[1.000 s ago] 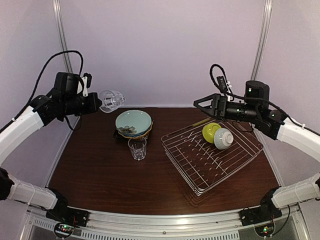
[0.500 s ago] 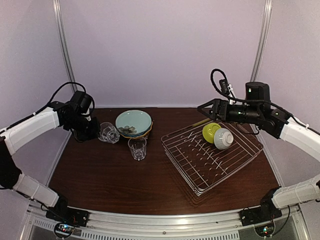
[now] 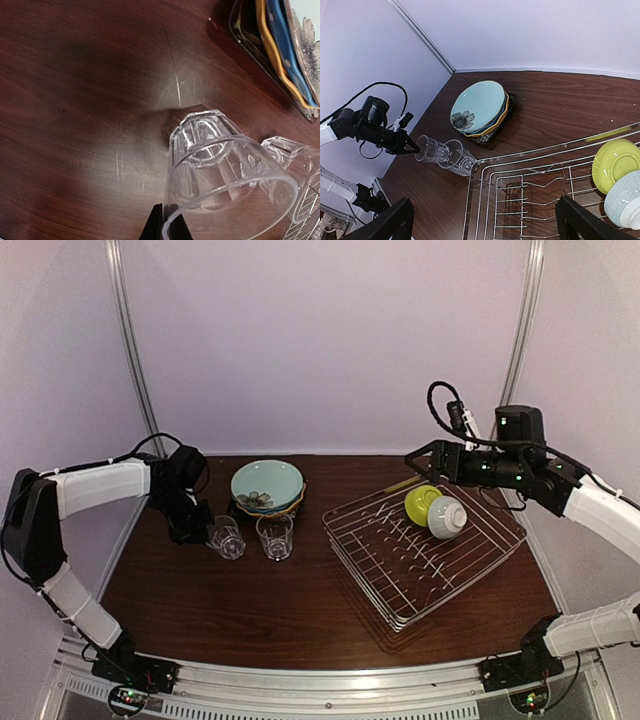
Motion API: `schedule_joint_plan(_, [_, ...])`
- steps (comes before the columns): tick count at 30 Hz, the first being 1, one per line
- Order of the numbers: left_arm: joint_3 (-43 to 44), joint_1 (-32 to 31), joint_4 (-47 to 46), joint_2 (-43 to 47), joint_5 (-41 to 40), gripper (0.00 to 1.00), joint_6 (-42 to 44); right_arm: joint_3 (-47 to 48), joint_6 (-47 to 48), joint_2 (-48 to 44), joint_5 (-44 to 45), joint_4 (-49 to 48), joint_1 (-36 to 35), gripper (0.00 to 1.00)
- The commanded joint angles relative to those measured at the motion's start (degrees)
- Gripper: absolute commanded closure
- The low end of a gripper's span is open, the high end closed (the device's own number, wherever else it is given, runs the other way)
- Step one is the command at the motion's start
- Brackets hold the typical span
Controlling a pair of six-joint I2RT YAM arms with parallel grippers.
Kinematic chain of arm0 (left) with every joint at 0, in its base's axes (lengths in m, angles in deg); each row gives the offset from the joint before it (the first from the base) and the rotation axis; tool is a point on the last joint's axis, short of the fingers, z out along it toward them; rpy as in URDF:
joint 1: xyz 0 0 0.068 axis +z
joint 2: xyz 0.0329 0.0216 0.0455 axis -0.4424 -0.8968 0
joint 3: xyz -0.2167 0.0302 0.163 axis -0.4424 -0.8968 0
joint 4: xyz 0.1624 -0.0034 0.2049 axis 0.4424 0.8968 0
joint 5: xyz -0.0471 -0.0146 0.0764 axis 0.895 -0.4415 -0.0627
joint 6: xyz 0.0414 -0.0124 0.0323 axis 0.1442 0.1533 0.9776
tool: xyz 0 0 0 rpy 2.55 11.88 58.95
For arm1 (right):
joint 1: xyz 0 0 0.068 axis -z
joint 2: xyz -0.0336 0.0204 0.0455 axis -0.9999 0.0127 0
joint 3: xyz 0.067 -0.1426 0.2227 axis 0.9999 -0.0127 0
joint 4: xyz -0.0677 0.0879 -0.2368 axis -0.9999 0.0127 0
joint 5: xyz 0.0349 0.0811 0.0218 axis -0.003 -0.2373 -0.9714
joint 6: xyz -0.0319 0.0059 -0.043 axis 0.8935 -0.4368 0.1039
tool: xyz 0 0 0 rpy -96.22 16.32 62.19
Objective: Unload the mixed dishes from the dish rack
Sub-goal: Place the cup at the center of the board.
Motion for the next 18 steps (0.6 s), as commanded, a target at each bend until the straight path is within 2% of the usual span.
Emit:
schedule_joint_plan(1, [0.9, 0.2, -3.1, -1.7, 3.6, 1.00, -0.9, -0.9, 1.1, -0.9, 1.3, 1.3, 0.8, 0.00])
schedule_joint_plan(6, [1.8, -0.2, -3.1, -2.5, 4.6, 1.00, -1.4, -1.4, 1.3, -0.5, 1.1, 1.2, 1.2, 0.00])
schedule_joint_plan(10, [2.2, -0.4, -3.0, -2.8, 5.4, 0.96, -1.4, -1.4, 1.2, -0.2, 0.9, 0.7, 1.7, 0.00])
schedule_joint_plan(18, [3.4, -0.9, -3.3, -3.2, 6.0, 0.75, -0.4, -1.5, 1.1, -0.1, 0.2, 0.3, 1.9, 0.00])
